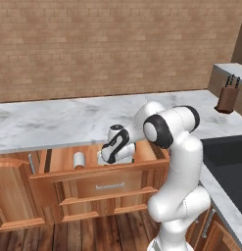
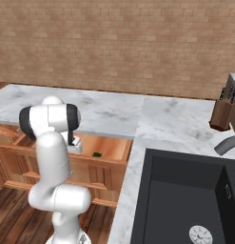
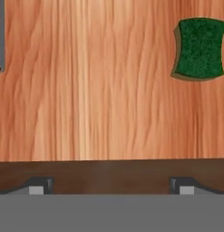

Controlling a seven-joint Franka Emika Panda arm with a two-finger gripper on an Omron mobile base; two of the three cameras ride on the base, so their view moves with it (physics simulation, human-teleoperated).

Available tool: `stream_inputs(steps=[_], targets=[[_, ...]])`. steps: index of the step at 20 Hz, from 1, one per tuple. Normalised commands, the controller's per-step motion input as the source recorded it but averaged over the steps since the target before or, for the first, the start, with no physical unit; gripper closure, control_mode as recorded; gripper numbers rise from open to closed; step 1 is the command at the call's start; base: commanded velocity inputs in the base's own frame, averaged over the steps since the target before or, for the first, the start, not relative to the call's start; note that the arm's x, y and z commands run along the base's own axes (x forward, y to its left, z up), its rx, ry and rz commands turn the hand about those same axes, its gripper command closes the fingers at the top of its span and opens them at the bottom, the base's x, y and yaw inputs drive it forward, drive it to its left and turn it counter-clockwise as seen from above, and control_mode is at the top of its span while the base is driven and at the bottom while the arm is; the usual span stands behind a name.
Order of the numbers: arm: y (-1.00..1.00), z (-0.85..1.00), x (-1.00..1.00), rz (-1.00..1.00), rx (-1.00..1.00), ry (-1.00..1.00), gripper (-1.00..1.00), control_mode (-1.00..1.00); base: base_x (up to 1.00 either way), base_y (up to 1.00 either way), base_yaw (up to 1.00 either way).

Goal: Restock the sink supplies by placing the sponge and soap dispenser on the counter and next to the sink. Make sure the soap dispenser is upright.

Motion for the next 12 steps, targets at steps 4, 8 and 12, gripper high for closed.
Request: stream_inputs(steps=[4, 8, 12], targets=[[0.04, -0.16, -0.97, 0.0, 0.02, 0.01, -1.0, -1.0, 0.0, 0.0, 0.0], [0.0, 0.0, -1.0, 0.0, 0.07, 0.0, -1.0, -1.0, 0.0, 0.0, 0.0], [0.0, 0.03, -1.0, 0.0, 0.1, 0.0, -1.0, -1.0, 0.0, 0.0, 0.0]])
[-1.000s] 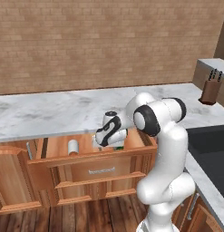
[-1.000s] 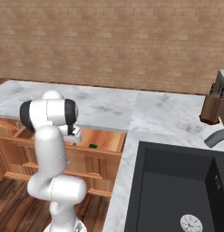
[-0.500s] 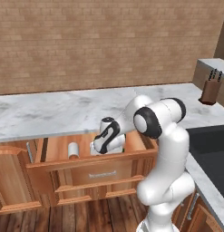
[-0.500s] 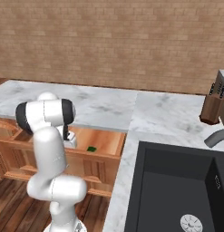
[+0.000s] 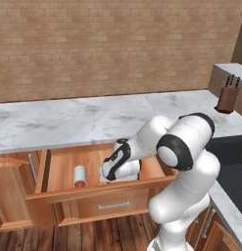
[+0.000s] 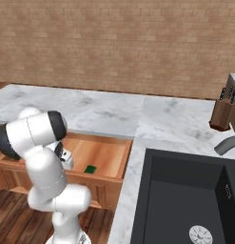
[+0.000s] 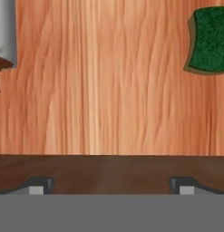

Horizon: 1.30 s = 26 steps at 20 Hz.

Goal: Restock the sink supplies by placing the sponge and soap dispenser on the counter and next to the sink. Make sure the soap dispenser is upright.

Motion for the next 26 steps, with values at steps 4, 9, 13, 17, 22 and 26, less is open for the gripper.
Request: stream_inputs(steps=[4, 9, 13, 17, 22, 26], targets=[[0.0, 0.3, -0.87, 0.0, 0.06, 0.0, -1.0, -1.0, 0.0, 0.0, 0.0], [0.08, 0.52, 0.11, 0.0, 0.01, 0.08, -1.0, -1.0, 0.0, 0.0, 0.0], [0.68, 0.25, 1.0, 0.0, -0.02, 0.19, -1.0, -1.0, 0.0, 0.0, 0.0], [0.76, 0.01, 0.83, 0.0, -0.09, 0.1, -1.0, -1.0, 0.0, 0.0, 0.0], [0.68, 0.0, 0.17, 0.0, -0.13, -0.02, -1.0, -1.0, 0.0, 0.0, 0.0], [0.65, 0.02, 0.21, 0.0, -0.08, 0.0, -1.0, -1.0, 0.0, 0.0, 0.0]])
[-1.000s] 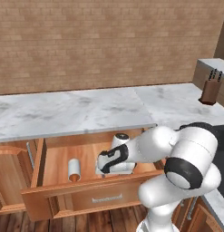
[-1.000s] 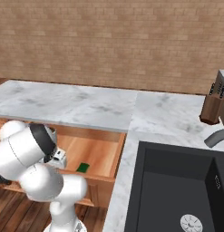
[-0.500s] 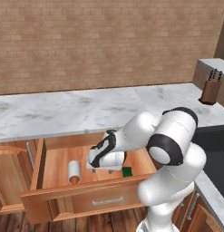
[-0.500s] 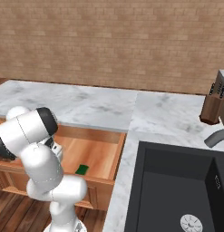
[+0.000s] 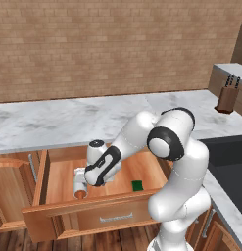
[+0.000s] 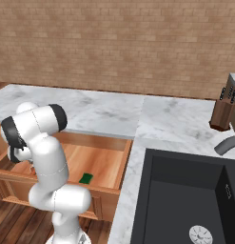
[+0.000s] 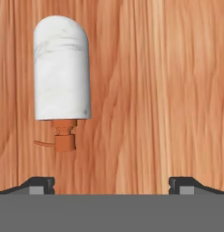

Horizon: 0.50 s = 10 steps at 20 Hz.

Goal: Restock the sink supplies by placing the sponge and soap dispenser on the counter and next to the sink. Make sure the soap dispenser is upright.

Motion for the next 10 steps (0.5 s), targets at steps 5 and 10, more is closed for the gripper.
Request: stream_inputs(steps=[5, 10], targets=[[0.42, 0.0, 0.46, -0.04, 0.0, 0.01, -1.0, -1.0, 0.0, 0.0, 0.0], [0.24, -0.15, 0.4, -0.04, 0.0, 0.02, -1.0, -1.0, 0.0, 0.0, 0.0]])
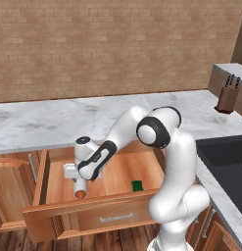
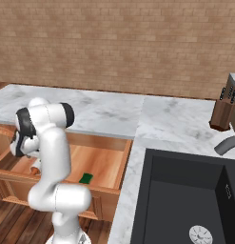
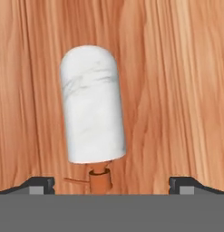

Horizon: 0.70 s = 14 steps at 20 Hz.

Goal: Restock the sink supplies by placing the sponge and soap dispenser on the counter and next to the sink. Make sure the soap dispenser is upright.

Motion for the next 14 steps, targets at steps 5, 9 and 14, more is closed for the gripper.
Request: stream_inputs(steps=[5, 9, 14], targets=[[0.12, -0.37, 0.38, -0.02, 0.0, 0.0, -1.0, -1.0, 0.0, 0.0, 0.0], [0.01, -0.47, 0.36, 0.0, 0.0, 0.0, -1.0, -1.0, 0.0, 0.0, 0.0], [0.05, -0.41, 0.14, 0.0, 0.0, 0.0, -1.0, -1.0, 0.0, 0.0, 0.0]])
